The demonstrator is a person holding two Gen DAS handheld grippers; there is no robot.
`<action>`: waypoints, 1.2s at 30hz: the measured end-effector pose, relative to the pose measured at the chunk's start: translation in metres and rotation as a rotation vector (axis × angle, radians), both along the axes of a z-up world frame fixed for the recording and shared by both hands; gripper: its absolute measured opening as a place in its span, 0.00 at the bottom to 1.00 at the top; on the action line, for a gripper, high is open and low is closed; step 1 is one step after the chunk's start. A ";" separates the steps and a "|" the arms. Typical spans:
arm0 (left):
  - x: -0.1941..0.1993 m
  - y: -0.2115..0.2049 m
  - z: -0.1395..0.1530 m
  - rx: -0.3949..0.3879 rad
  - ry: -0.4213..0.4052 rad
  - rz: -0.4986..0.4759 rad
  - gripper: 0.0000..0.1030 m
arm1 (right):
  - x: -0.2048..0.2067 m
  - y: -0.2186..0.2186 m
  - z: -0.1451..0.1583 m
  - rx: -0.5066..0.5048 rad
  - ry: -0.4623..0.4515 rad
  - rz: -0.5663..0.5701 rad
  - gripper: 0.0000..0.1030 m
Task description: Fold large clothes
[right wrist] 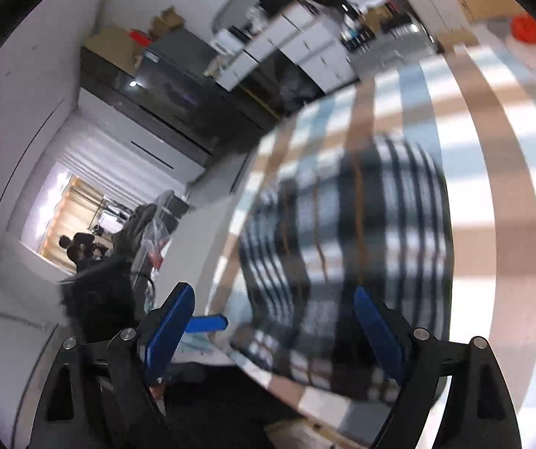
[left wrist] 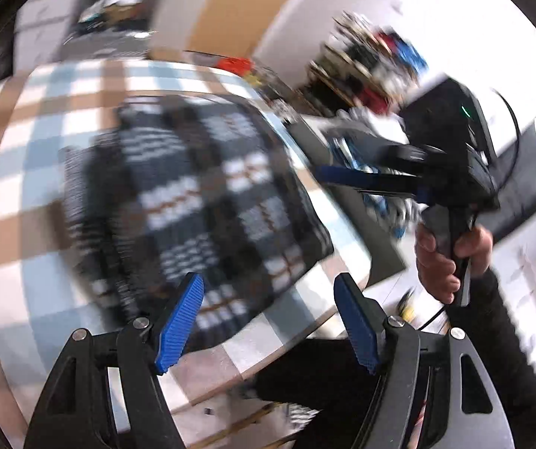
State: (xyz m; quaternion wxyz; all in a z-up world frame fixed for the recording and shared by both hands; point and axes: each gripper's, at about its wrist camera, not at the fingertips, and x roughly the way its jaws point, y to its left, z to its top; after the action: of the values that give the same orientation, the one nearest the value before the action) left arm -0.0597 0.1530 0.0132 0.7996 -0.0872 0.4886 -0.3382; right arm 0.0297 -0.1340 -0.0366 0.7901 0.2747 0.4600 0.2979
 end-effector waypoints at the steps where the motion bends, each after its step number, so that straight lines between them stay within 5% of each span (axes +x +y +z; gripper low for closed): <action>1: 0.000 -0.011 -0.010 0.060 -0.008 -0.018 0.66 | 0.001 0.006 -0.018 -0.013 0.062 0.009 0.86; 5: 0.025 -0.010 -0.057 0.131 0.111 0.027 0.65 | 0.002 0.017 -0.067 0.047 0.144 0.007 0.86; 7: 0.027 0.006 -0.065 0.080 0.115 0.040 0.65 | 0.001 0.017 -0.074 0.116 0.119 -0.015 0.85; 12: 0.029 0.042 -0.045 0.054 0.115 0.076 0.66 | -0.008 0.010 -0.084 0.239 0.028 -0.059 0.85; 17: 0.049 0.056 0.014 -0.044 0.008 0.101 0.66 | -0.005 0.006 -0.090 0.325 0.031 -0.079 0.85; 20: 0.073 0.032 0.033 -0.033 -0.038 0.097 0.66 | 0.000 0.012 -0.089 0.313 0.018 -0.067 0.85; 22: 0.094 0.012 0.026 -0.038 0.009 0.107 0.66 | -0.003 0.015 -0.087 0.302 0.008 -0.065 0.85; 26: 0.128 0.000 -0.021 0.057 0.118 0.157 0.66 | -0.007 0.021 -0.084 0.275 -0.003 -0.048 0.85; 28: 0.132 0.007 -0.047 0.028 0.165 0.166 0.65 | -0.011 0.024 -0.081 0.248 -0.014 -0.027 0.85; 34: 0.124 0.036 -0.026 -0.101 0.171 0.202 0.65 | -0.027 0.016 -0.077 0.217 -0.024 -0.013 0.85; 36: 0.123 0.047 -0.015 -0.024 0.152 0.276 0.66 | -0.028 0.014 -0.080 0.232 -0.017 -0.016 0.86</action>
State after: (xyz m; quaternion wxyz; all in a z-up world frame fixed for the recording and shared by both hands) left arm 0.0634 0.1996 -0.0017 0.7981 -0.1884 0.5270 -0.2233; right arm 0.0019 -0.1200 -0.1165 0.7591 0.3652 0.4138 0.3452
